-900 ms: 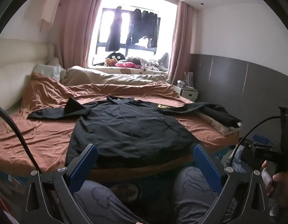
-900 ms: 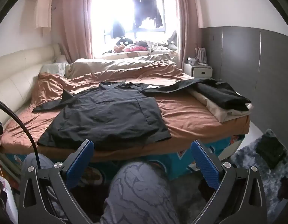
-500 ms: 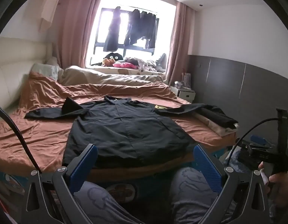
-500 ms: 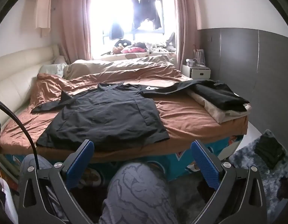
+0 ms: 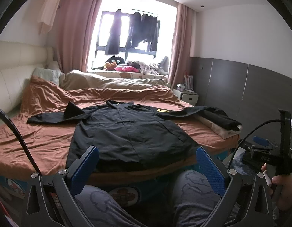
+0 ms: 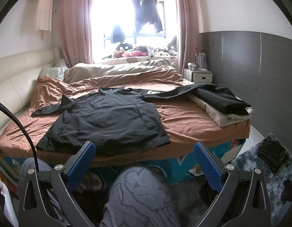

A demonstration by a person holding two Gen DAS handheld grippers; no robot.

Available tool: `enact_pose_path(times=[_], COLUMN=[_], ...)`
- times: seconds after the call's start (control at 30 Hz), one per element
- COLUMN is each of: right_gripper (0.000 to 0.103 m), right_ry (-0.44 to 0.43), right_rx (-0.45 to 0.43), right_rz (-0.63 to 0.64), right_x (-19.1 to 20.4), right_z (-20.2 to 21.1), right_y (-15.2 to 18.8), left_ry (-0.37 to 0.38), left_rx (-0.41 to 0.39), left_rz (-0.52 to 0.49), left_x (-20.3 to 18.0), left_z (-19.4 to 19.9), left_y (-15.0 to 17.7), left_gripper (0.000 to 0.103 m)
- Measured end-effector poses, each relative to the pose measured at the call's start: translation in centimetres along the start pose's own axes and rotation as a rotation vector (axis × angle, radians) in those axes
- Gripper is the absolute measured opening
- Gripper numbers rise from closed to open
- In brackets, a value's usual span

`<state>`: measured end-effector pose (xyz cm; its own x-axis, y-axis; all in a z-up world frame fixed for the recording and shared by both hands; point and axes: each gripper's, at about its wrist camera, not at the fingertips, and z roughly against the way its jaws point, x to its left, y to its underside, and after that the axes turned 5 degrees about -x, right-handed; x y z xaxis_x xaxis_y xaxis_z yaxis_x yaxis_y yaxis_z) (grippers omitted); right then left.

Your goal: Fold large clothes

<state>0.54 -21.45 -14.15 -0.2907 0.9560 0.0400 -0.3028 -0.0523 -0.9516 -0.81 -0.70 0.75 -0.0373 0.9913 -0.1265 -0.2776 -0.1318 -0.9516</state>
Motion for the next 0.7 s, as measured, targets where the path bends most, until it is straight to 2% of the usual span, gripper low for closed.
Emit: enact_pose_path(times=[0.7], right_gripper=[0.103], right_ry=[0.039], right_rx=[-0.033], right_rz=[0.019], right_x=[0.35], right_z=[0.35], right_y=[0.13], left_ry=[0.002], left_rx=[-0.004], left_rz=[0.004], left_x=[0.3], left_z=[0.44], left_y=[0.1], left_gripper=[0.103])
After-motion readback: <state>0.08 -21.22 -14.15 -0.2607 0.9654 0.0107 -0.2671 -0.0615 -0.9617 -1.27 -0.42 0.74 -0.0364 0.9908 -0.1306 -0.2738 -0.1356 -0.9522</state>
